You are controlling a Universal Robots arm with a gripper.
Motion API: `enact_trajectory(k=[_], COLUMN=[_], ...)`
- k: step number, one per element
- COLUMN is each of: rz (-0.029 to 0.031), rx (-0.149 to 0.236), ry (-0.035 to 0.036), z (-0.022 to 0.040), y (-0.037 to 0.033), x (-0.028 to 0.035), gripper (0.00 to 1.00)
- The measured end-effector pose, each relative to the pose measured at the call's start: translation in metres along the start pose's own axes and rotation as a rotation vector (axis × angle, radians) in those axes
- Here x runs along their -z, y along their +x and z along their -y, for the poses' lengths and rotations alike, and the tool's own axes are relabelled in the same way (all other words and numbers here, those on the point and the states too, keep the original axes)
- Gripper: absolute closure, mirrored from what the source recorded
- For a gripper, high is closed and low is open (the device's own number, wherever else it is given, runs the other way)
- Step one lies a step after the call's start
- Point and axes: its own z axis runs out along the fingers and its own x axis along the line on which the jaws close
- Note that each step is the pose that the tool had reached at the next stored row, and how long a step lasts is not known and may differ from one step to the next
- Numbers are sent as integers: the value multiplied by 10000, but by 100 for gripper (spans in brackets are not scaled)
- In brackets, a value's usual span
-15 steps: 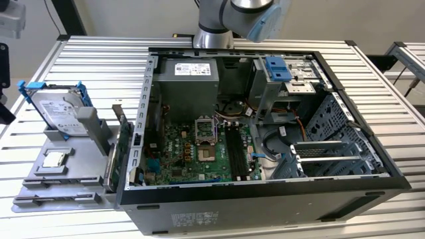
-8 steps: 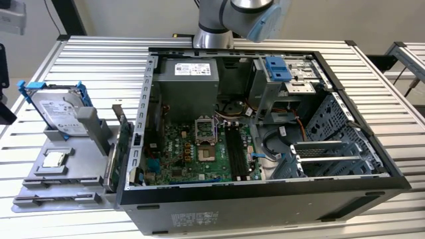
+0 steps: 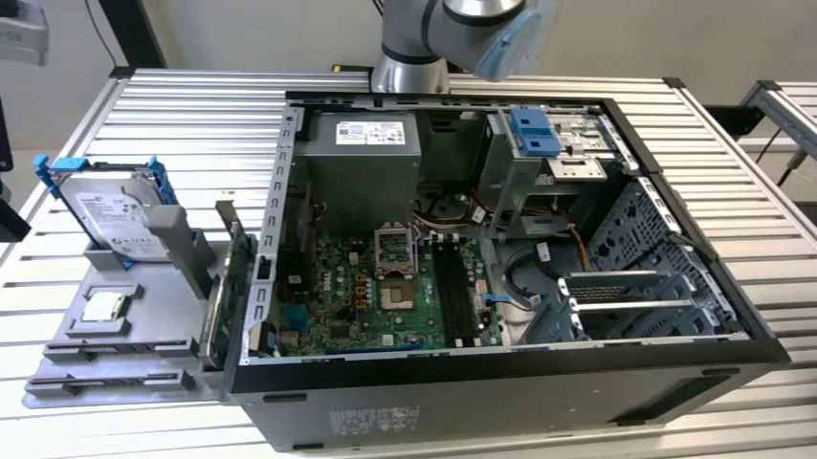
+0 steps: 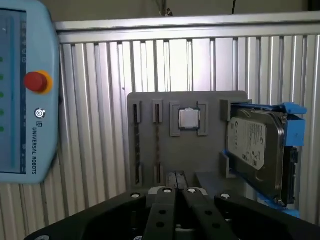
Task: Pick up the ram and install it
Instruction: 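Pick up the ram and move it above insertion slot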
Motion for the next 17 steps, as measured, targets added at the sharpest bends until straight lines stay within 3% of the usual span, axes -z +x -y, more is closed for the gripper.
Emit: enact_trajectory(k=[3,9,15,16,17], rz=[5,24,26,26,25], rx=[163,919,974,974,974], ry=[-1,-4,-4,-5,-5], z=[-52,-56,-58,-59,-60], y=[2,4,6,6,6], x=[-17,-23,-24,-23,-23], gripper=[100,100,100,0,0])
